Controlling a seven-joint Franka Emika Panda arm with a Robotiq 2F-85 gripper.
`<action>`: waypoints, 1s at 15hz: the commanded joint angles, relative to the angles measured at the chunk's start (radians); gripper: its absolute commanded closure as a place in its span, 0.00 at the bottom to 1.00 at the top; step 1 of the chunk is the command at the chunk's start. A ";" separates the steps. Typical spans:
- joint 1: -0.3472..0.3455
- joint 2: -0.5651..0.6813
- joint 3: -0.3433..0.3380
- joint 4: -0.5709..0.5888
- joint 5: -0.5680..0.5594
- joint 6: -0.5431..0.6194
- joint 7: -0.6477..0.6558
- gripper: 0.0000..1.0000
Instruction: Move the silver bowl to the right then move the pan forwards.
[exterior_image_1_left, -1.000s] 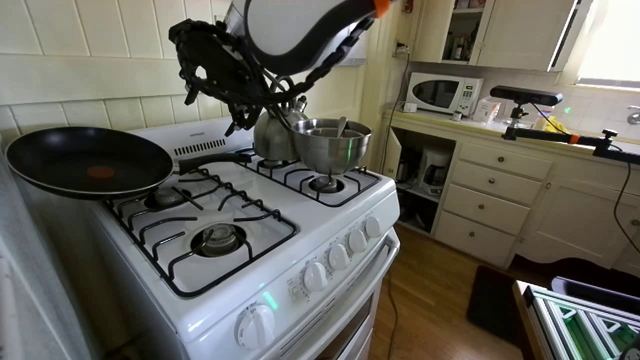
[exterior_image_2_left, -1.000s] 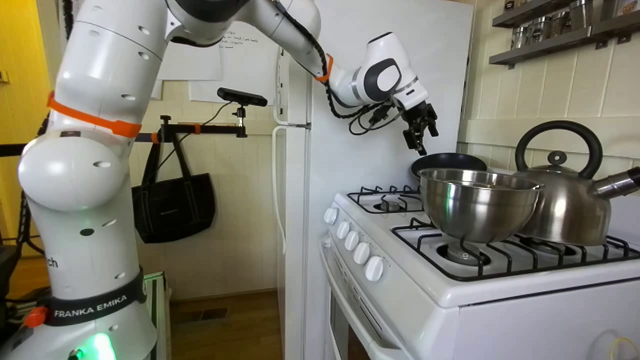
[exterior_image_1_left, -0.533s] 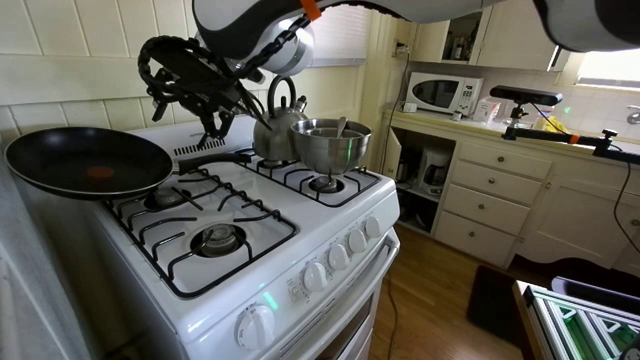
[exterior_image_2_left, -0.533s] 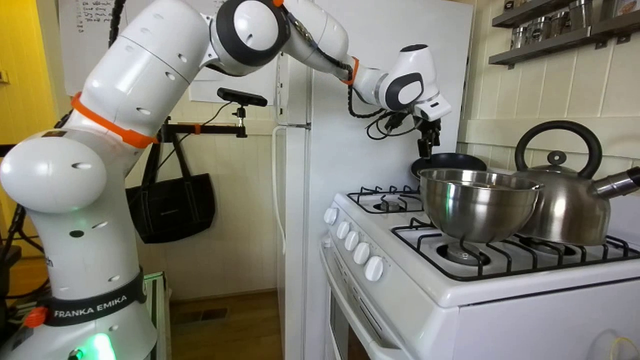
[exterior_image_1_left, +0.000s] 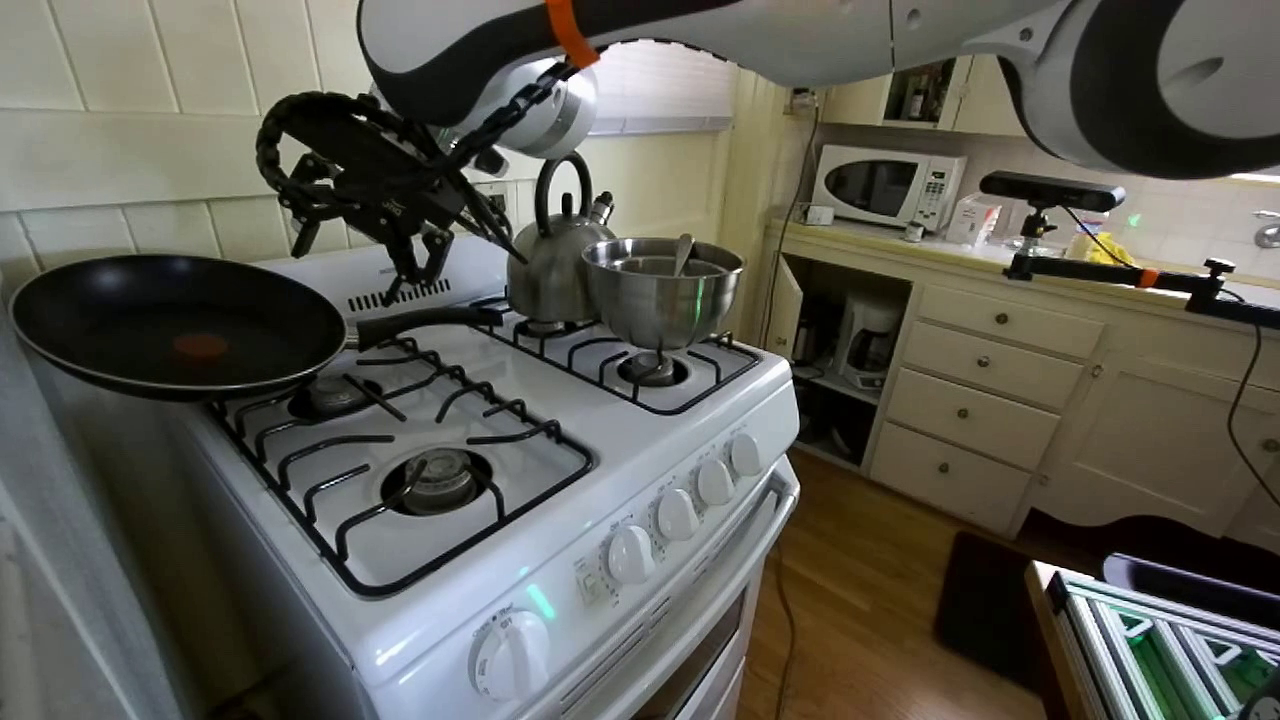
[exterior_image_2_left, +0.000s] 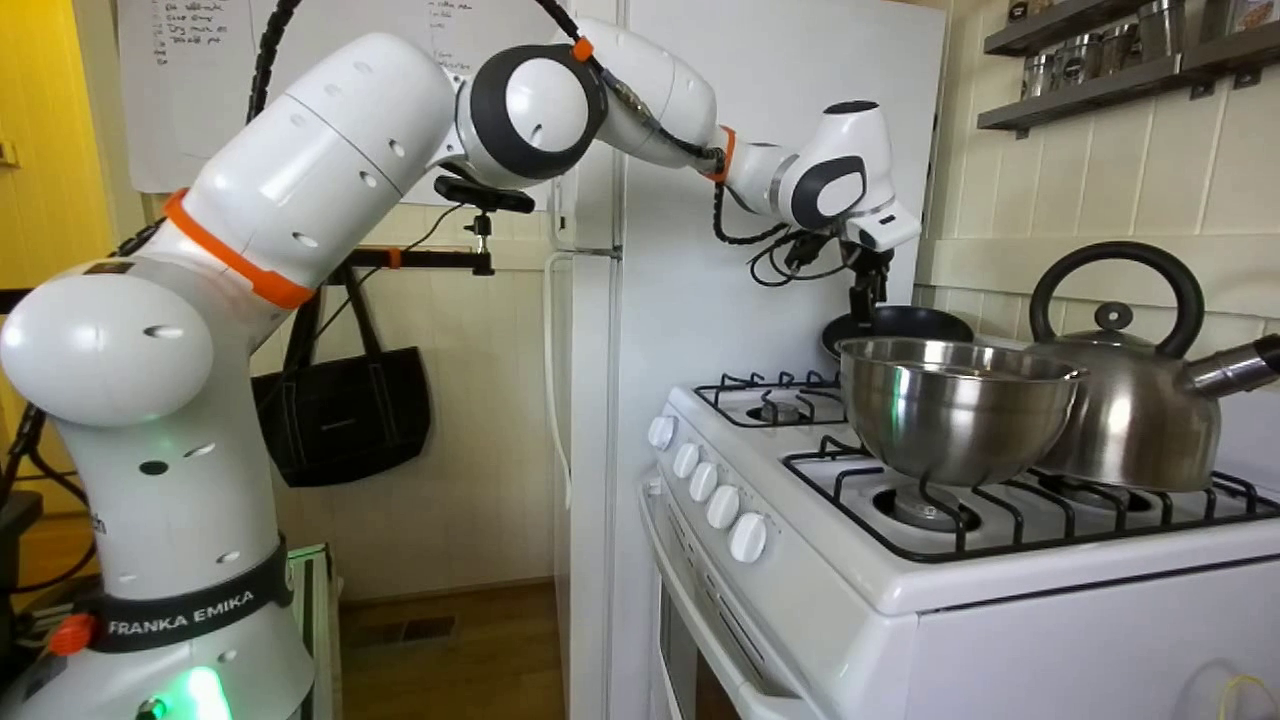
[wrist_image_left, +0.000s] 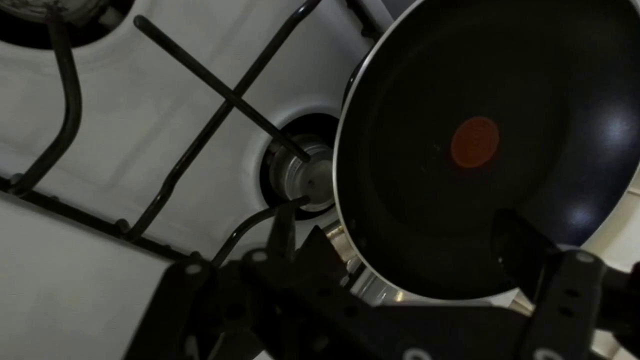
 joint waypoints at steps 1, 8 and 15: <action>0.016 0.057 -0.017 0.026 0.007 0.059 -0.004 0.00; 0.081 0.213 -0.070 0.170 -0.022 0.219 0.092 0.00; 0.074 0.229 -0.065 0.178 -0.011 0.256 0.081 0.00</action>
